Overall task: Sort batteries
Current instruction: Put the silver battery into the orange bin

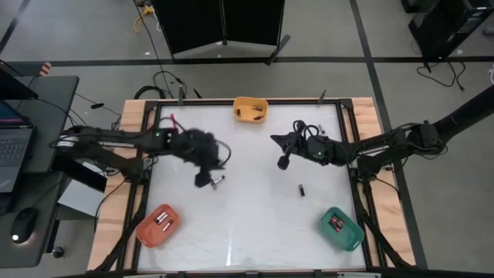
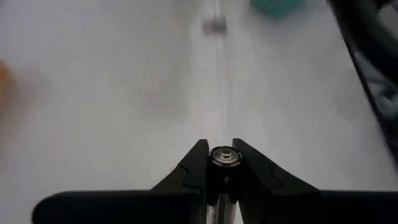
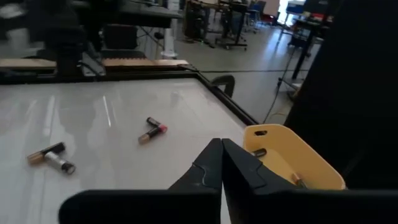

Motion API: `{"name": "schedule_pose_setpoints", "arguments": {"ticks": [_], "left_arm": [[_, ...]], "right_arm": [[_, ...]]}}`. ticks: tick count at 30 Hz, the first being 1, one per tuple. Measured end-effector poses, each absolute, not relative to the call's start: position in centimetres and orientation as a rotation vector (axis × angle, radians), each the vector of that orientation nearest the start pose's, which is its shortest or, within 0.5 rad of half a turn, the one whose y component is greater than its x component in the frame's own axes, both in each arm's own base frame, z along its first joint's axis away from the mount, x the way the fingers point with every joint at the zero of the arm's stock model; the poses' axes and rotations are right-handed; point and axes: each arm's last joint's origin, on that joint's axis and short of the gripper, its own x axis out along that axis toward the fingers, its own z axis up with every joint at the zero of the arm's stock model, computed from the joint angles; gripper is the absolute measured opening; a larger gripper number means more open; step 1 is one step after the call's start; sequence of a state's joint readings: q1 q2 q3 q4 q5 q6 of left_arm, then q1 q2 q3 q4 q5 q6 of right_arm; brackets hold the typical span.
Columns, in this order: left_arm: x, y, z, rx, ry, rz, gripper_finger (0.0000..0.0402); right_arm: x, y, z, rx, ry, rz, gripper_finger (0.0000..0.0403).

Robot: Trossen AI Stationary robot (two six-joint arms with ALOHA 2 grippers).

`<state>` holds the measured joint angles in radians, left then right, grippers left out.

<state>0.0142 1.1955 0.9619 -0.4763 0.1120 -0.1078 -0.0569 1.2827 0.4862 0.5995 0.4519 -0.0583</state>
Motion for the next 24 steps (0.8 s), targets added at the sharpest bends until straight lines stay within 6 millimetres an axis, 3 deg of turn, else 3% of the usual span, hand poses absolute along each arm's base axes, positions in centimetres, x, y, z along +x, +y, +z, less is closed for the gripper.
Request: {"name": "schedule_pose_setpoints", "arguments": {"ticks": [5, 11, 19, 24], "left_arm": [[22.7, -2.9, 27.3, -0.339, 0.982, 0.007, 0.0055], [20.5, -7.1, 26.3, -0.486, 1.183, 0.091, 0.0055], [16.8, -12.0, 23.8, -0.678, 1.323, 0.216, 0.0055], [15.1, -14.2, 22.6, -0.788, 1.274, 0.293, 0.0055]], "right_arm": [[24.9, -3.2, 20.3, -0.066, 0.224, -0.524, 0.0019], [25.1, -3.3, 19.6, -0.065, 0.259, -0.528, 0.0011], [25.3, -3.7, 18.8, -0.072, 0.297, -0.535, 0.0007], [25.5, -4.1, 18.1, -0.077, 0.325, -0.546, 0.0012]]}}
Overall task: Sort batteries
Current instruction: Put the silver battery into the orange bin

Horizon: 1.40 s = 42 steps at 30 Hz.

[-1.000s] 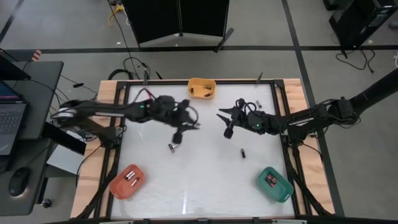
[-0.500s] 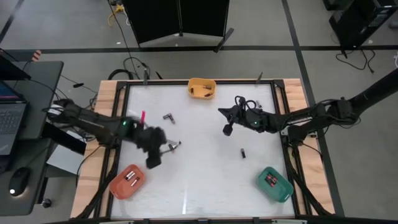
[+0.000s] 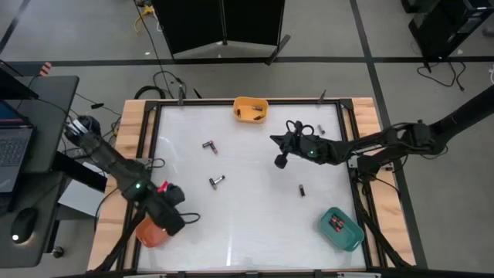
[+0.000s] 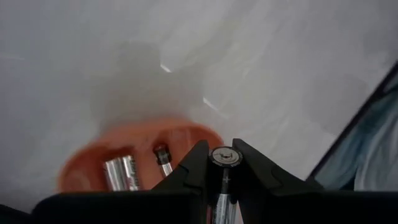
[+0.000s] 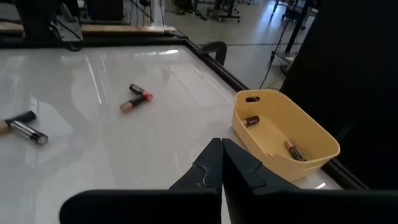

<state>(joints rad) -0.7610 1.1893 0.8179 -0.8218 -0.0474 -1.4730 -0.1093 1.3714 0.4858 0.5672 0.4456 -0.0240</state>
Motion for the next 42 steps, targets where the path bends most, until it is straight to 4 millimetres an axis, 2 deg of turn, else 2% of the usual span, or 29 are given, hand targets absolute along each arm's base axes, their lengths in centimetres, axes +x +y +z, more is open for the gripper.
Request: {"name": "schedule_pose_setpoints", "arguments": {"ticks": [12, 21, 28, 32, 42], "left_arm": [[11.7, -15.7, 19.5, -0.905, 1.295, 0.455, 0.0055], [10.9, -14.8, 17.0, -0.925, 1.304, 0.533, 0.0055], [10.8, -14.7, 16.7, -0.920, 1.313, 0.545, 0.0057], [10.8, -14.7, 16.7, -0.922, 1.313, 0.547, 0.0076], [10.9, -14.8, 16.8, -0.935, 1.296, 0.533, 0.0074]], "right_arm": [[25.7, -4.2, 17.8, -0.073, 0.332, -0.549, 0.0009], [25.7, -4.2, 17.8, -0.064, 0.330, -0.551, 0.0009], [25.7, -4.2, 17.8, -0.057, 0.327, -0.551, 0.0009], [25.7, -4.2, 17.8, -0.057, 0.327, -0.551, 0.0009], [25.7, -4.2, 17.8, -0.062, 0.329, -0.551, 0.0009]]}}
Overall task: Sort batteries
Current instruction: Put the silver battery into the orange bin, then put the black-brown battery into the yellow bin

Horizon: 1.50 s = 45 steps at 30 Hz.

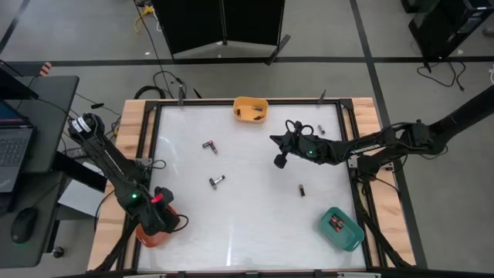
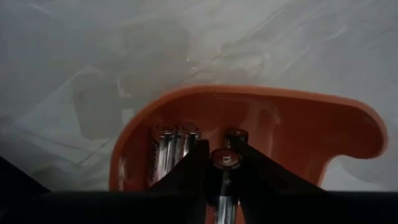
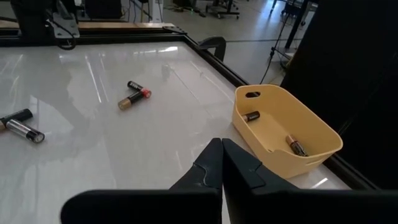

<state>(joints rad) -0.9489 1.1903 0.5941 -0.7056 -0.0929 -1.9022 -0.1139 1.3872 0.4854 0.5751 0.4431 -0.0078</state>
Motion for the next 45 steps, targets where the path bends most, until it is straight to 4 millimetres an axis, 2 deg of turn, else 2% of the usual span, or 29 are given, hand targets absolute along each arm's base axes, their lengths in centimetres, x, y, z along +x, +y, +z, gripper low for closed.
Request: {"name": "schedule_pose_setpoints", "arguments": {"ticks": [7, 18, 23, 28, 30, 36, 45], "left_arm": [[10.9, -14.8, 16.7, -0.926, 1.295, 0.531, 0.0089], [11.0, -15.0, 16.5, -0.891, 1.320, 0.519, 0.0077], [11.2, -15.3, 17.7, -0.840, 1.344, 0.490, 0.0070], [12.0, -14.6, 20.2, -0.755, 1.349, 0.481, 0.0022], [12.6, -14.0, 21.3, -0.740, 1.337, 0.460, 0.0008], [14.9, -10.5, 23.6, -0.713, 1.265, 0.419, 0.0006], [19.4, -3.9, 24.9, -0.347, 1.220, 0.232, 0.0004]], "right_arm": [[25.7, -4.2, 17.8, -0.064, 0.330, -0.550, 0.0009], [25.7, -4.2, 17.8, -0.065, 0.330, -0.550, 0.0009], [25.7, -4.2, 17.8, -0.074, 0.331, -0.548, 0.0009], [25.7, -4.2, 17.9, -0.081, 0.318, -0.547, 0.0009], [25.7, -4.2, 18.0, -0.086, 0.316, -0.546, 0.0009], [25.9, -4.0, 18.0, -0.052, 0.308, -0.459, 0.0009], [25.9, -3.9, 17.9, -0.036, 0.307, -0.443, 0.0009]]}}
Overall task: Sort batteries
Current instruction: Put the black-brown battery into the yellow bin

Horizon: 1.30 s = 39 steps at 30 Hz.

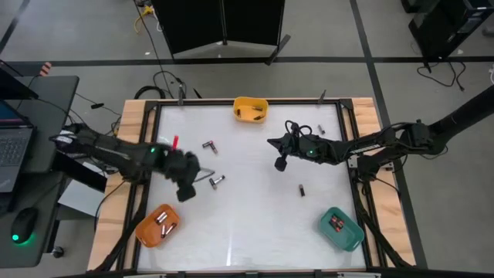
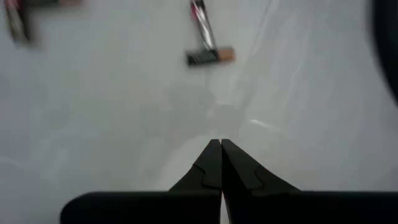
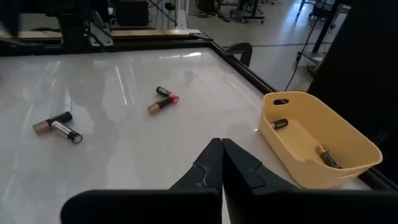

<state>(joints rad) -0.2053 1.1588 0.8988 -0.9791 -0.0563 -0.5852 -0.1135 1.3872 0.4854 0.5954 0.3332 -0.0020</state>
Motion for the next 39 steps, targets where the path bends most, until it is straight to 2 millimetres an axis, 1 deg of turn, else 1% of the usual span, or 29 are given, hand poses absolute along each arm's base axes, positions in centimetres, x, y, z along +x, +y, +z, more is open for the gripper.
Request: {"name": "schedule_pose_setpoints", "arguments": {"ticks": [4, 13, 18, 21, 25, 30, 35, 39], "left_arm": [[21.3, -1.5, 24.6, -0.173, 1.274, 0.134, 0.0005], [26.3, 2.7, 22.8, 0.213, 1.409, -0.079, 0.0005], [28.5, 5.6, 21.4, 0.325, 1.475, -0.149, 0.0005], [29.6, 6.7, 20.5, 0.414, 1.517, -0.198, 0.0009], [30.7, 7.3, 19.2, 0.554, 1.564, -0.301, 0.0037], [31.6, 7.7, 17.8, 0.653, 1.581, -0.336, 0.0089], [32.4, 8.8, 17.6, 0.718, 1.521, -0.269, 0.0129], [32.4, 9.8, 17.6, 0.720, 1.504, -0.237, 0.0141]], "right_arm": [[25.9, -3.9, 17.9, -0.033, 0.312, -0.443, 0.0009], [25.9, -3.9, 17.9, -0.030, 0.313, -0.444, 0.0009], [25.8, -3.9, 17.7, -0.035, 0.330, -0.443, 0.0009], [25.8, -3.9, 17.7, -0.038, 0.336, -0.442, 0.0009], [25.8, -3.9, 17.6, -0.051, 0.348, -0.431, 0.0009], [25.7, -3.8, 17.5, -0.058, 0.361, -0.425, 0.0009], [25.7, -3.8, 17.3, -0.060, 0.384, -0.423, 0.0009], [25.6, -3.8, 17.2, -0.061, 0.393, -0.423, 0.0009]]}}
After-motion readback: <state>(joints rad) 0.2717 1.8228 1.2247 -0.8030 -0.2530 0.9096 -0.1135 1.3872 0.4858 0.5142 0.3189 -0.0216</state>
